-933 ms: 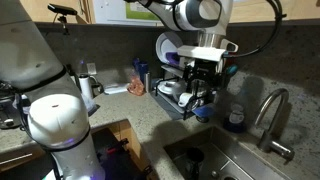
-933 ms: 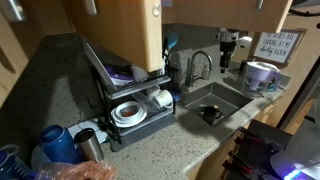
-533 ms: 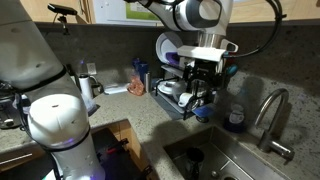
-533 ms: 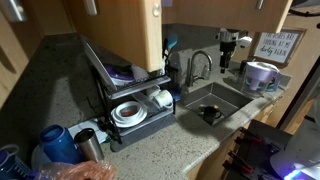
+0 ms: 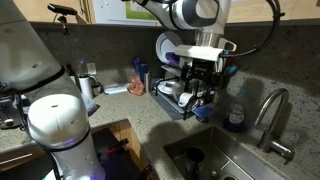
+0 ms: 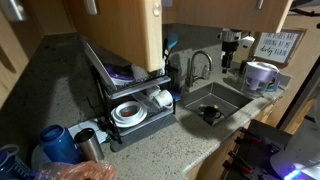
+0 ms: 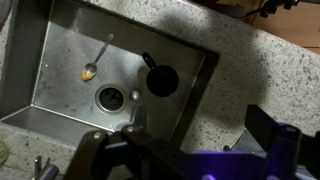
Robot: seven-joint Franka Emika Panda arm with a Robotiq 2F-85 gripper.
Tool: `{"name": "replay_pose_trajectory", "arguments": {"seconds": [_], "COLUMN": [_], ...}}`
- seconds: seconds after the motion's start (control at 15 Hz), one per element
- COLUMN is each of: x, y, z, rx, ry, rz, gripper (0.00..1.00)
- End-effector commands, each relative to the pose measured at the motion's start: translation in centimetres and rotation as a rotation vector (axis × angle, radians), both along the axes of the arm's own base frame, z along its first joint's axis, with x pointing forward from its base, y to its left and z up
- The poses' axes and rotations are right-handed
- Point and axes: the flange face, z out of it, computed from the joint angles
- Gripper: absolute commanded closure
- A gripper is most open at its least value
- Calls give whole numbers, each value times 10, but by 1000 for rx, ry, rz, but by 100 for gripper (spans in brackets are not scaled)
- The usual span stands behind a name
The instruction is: Open the right door of the cabinet above the sink
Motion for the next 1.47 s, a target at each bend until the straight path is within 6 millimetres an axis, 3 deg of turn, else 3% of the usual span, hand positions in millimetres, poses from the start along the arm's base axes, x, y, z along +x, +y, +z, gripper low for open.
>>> {"name": "replay_pose_trajectory", "arguments": {"seconds": [0.0, 0.27, 0.33, 0.4, 1.07, 1.4], "x": [-19, -28, -30, -31, -45, -44], "y": [1, -1, 0, 1, 12, 22], "z": [12, 32, 36, 42, 101, 134], "rx": [-21, -17, -21, -20, -61, -98], "ry": [-55, -115, -130, -145, -365, -522], "rz": [-29, -37, -36, -34, -30, -67], "gripper": [0, 3, 10, 27, 97, 98]}}
